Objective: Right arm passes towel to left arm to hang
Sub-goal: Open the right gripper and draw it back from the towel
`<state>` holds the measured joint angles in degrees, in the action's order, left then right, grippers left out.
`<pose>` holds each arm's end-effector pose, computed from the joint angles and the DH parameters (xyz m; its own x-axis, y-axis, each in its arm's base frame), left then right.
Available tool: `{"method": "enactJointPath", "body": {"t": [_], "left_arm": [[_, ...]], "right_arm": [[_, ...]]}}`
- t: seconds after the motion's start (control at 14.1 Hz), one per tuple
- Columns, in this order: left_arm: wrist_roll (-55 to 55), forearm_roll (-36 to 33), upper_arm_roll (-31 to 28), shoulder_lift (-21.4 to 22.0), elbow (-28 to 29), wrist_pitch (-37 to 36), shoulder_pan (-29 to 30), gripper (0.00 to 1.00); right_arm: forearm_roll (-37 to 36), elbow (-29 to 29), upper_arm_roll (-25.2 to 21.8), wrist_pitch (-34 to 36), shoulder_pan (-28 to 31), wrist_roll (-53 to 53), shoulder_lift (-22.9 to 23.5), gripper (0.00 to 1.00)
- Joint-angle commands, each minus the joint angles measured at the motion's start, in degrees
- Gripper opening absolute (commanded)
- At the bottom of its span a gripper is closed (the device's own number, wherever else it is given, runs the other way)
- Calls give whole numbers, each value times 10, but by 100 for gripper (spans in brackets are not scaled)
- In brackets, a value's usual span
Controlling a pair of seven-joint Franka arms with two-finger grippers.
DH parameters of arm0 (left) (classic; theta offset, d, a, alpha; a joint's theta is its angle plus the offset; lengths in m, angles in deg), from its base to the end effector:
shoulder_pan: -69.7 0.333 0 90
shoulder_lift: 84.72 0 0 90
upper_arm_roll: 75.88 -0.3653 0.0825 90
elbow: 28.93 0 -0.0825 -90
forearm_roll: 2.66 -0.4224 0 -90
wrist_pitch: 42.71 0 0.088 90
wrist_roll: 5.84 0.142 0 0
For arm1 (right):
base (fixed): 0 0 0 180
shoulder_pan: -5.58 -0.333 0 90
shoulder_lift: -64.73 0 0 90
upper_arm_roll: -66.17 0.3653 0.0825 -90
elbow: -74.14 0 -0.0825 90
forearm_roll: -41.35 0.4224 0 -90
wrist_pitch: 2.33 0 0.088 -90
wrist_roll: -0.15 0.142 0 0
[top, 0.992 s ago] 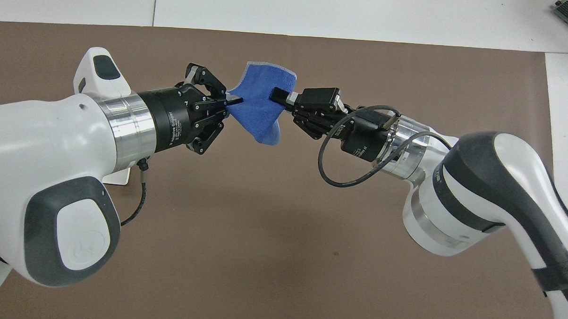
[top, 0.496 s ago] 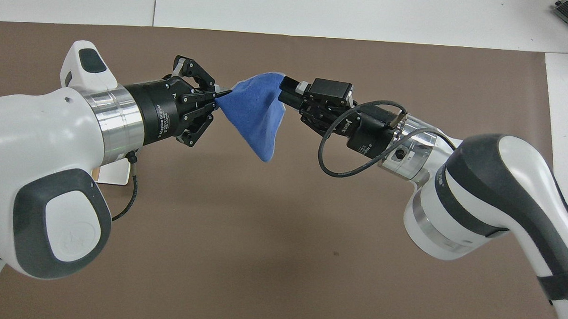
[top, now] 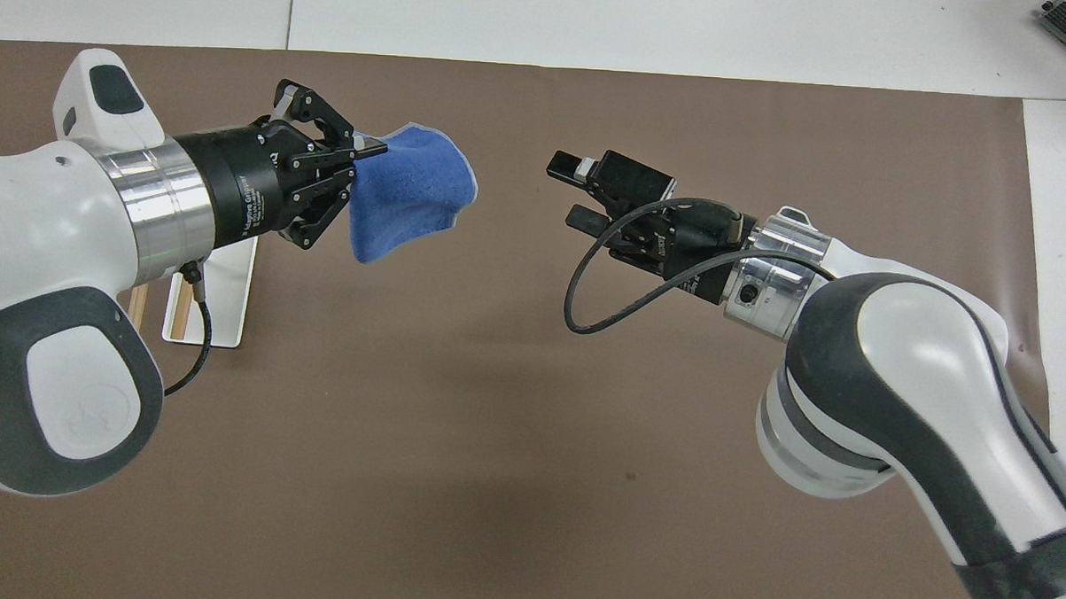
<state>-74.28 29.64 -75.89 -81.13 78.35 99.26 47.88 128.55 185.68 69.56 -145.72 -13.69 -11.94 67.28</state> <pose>0.5972 -0.2494 0.6287 0.4983 0.8139 -0.2987 0.7261 -0.2035 0.6568 0.6127 0.2704 0.5287 0.8825 -0.4700 -0.0140 -0.1773 -0.3051 -0.9357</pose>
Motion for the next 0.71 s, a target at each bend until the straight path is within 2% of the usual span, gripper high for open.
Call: {"method": "enactJointPath", "body": {"t": [0.0, 0.35, 0.64], "left_arm": [[23, -15, 4, 3, 14, 10, 34, 0], [77, -24, 4, 12, 50, 17, 89, 0], [78, -32, 4, 18, 103, 93, 113, 0]], "right_arm": [[-126, 11, 3, -19, 6, 51, 3, 100], [-423, 37, 2, -3, 67, 84, 3, 100], [-611, 33, 2, 54, 114, 84, 4, 100]]}}
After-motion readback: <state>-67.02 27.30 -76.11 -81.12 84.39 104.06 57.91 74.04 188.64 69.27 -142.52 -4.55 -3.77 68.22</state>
